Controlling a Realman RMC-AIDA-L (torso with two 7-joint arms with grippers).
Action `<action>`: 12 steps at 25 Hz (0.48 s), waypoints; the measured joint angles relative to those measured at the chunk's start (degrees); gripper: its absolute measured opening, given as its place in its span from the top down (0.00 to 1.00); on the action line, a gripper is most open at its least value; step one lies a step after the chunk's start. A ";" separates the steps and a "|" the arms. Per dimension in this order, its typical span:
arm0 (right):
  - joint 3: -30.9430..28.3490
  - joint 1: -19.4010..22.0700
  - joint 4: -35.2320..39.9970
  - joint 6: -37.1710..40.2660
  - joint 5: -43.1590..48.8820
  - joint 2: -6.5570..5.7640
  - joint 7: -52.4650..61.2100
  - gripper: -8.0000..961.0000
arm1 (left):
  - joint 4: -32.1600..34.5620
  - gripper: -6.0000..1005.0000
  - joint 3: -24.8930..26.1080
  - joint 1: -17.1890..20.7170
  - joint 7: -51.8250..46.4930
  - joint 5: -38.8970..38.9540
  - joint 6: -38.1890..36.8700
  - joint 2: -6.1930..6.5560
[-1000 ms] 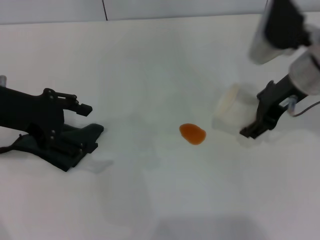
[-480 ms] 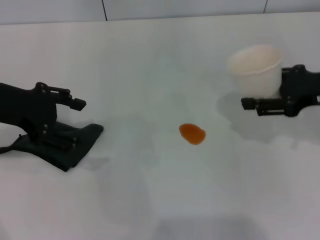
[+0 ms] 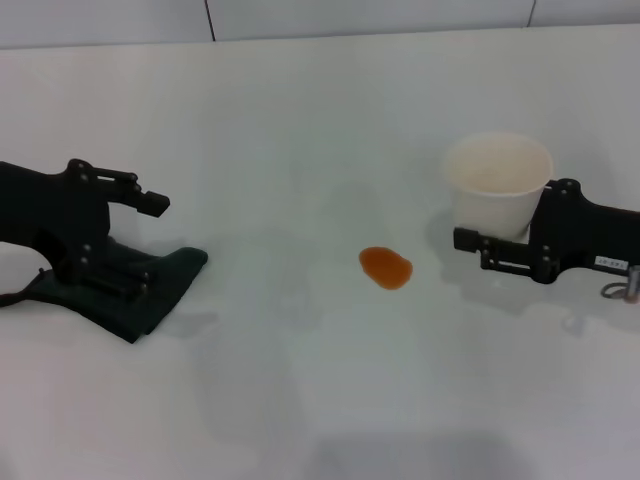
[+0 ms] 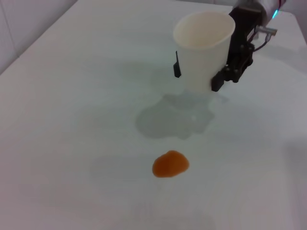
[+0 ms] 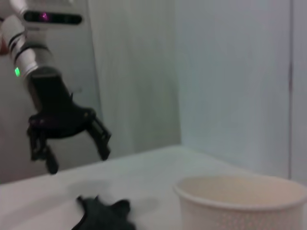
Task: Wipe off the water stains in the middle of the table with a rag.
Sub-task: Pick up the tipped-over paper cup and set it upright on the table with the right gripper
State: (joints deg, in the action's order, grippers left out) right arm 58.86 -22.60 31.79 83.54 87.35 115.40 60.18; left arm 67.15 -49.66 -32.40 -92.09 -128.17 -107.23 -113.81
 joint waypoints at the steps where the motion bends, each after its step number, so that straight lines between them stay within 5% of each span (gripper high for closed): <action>1: -0.04 -0.32 -2.87 -0.40 -2.35 0.03 -2.92 0.30 | 0.00 0.13 0.00 -0.07 0.07 0.01 0.00 0.00; 12: -0.06 -1.74 -16.46 -6.70 -9.73 0.42 -17.04 0.30 | 0.08 0.13 0.00 -0.37 0.16 -0.02 0.15 0.00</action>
State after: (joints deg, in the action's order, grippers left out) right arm 58.80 -24.34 15.34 76.83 77.63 115.82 43.13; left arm 67.23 -49.66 -32.77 -91.93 -128.19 -107.08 -113.81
